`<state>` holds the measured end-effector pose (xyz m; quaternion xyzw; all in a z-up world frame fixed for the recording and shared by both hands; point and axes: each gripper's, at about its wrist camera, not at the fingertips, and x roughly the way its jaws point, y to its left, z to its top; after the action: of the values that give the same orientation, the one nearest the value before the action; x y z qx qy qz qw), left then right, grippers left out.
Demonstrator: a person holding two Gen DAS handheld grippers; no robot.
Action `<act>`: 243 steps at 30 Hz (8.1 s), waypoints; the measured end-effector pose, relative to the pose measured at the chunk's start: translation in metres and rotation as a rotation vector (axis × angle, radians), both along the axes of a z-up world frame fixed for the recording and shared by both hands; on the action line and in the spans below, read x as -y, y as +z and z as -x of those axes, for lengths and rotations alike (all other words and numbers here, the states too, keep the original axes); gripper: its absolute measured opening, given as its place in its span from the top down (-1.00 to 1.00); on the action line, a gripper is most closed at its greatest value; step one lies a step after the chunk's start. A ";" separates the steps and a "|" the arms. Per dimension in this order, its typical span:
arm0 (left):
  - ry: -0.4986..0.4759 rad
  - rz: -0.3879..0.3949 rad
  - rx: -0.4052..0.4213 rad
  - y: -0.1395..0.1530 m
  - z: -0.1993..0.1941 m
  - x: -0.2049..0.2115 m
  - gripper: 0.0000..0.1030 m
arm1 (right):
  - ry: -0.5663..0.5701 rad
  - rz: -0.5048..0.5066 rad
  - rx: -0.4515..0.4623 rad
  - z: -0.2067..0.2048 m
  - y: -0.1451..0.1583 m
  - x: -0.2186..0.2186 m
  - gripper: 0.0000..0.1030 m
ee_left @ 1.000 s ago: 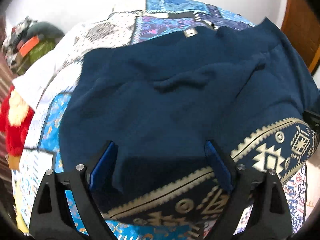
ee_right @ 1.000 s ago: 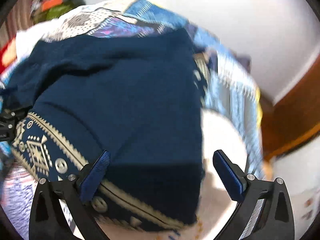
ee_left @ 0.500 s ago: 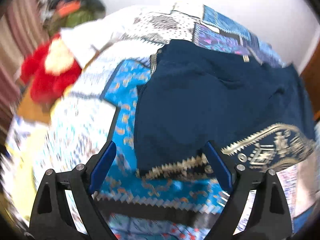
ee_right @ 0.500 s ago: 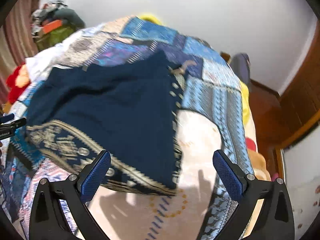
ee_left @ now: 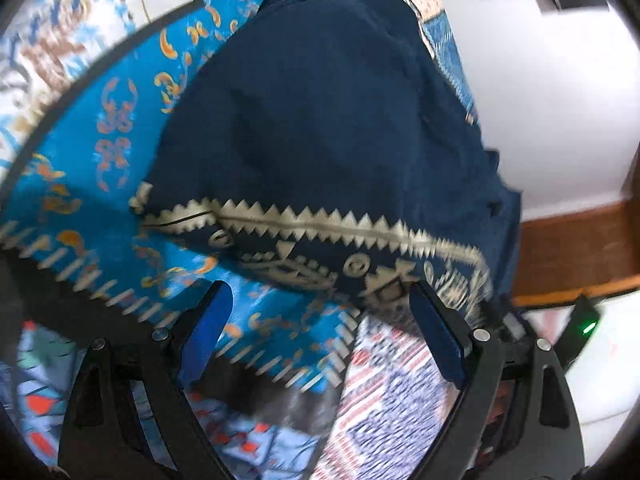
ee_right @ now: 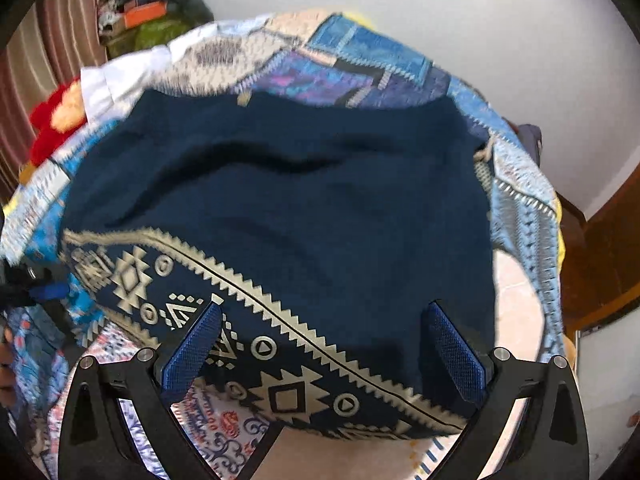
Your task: Fold large clothes
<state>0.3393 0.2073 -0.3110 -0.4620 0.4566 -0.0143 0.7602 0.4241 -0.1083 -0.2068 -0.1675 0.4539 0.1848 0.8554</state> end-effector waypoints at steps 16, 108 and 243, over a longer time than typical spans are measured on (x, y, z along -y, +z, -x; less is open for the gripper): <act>0.180 -0.031 0.050 -0.011 -0.067 0.007 0.06 | 0.015 -0.052 -0.012 -0.001 -0.015 0.008 -1.00; -0.629 -0.892 0.418 0.174 0.064 0.175 -0.37 | -0.121 -0.373 -0.052 0.065 0.109 0.085 -0.99; -0.425 -0.919 0.031 0.065 0.115 0.025 -0.61 | 0.391 -0.055 -0.292 0.153 -0.009 -0.151 0.12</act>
<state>0.2241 0.1827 -0.2456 0.0236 0.4886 0.0267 0.8718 0.2710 0.0428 -0.2155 -0.2002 0.5264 0.3815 0.7330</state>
